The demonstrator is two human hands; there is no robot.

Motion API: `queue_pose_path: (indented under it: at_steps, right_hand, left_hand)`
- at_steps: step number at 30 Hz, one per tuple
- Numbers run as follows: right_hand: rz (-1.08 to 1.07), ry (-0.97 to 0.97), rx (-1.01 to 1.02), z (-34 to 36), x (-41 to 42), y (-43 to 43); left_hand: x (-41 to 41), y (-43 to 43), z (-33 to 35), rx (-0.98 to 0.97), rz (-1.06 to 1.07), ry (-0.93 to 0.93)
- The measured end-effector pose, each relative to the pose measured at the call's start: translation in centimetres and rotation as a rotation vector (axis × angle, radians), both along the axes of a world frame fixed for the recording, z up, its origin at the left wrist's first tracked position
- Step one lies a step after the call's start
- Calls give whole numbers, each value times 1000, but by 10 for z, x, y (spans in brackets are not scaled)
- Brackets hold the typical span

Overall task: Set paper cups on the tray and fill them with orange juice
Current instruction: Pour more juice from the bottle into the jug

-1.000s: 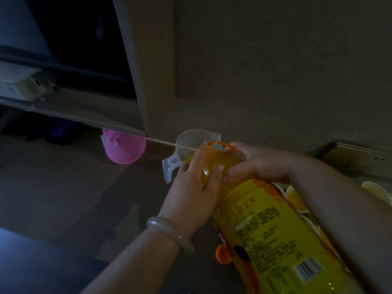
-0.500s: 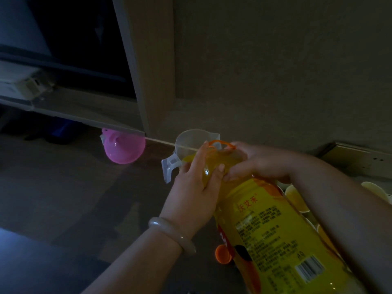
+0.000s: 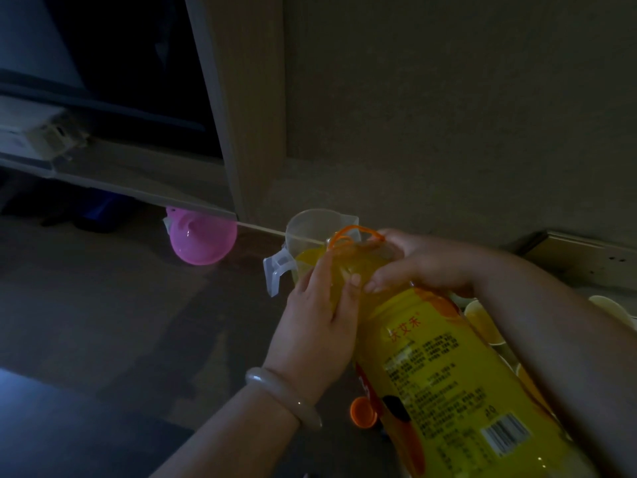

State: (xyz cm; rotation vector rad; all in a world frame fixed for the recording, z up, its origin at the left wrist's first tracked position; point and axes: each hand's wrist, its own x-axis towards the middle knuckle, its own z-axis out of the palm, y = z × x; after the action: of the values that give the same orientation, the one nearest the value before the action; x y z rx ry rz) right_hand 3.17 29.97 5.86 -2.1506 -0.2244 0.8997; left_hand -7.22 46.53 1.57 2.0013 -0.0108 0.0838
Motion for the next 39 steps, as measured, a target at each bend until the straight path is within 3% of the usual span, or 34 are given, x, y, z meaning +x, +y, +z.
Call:
queue_pose_path:
  at_steps: [39]
  right_hand:
    - [44, 0, -1, 3, 1, 1]
  left_hand:
    - [-11, 1, -13, -24, 46, 53]
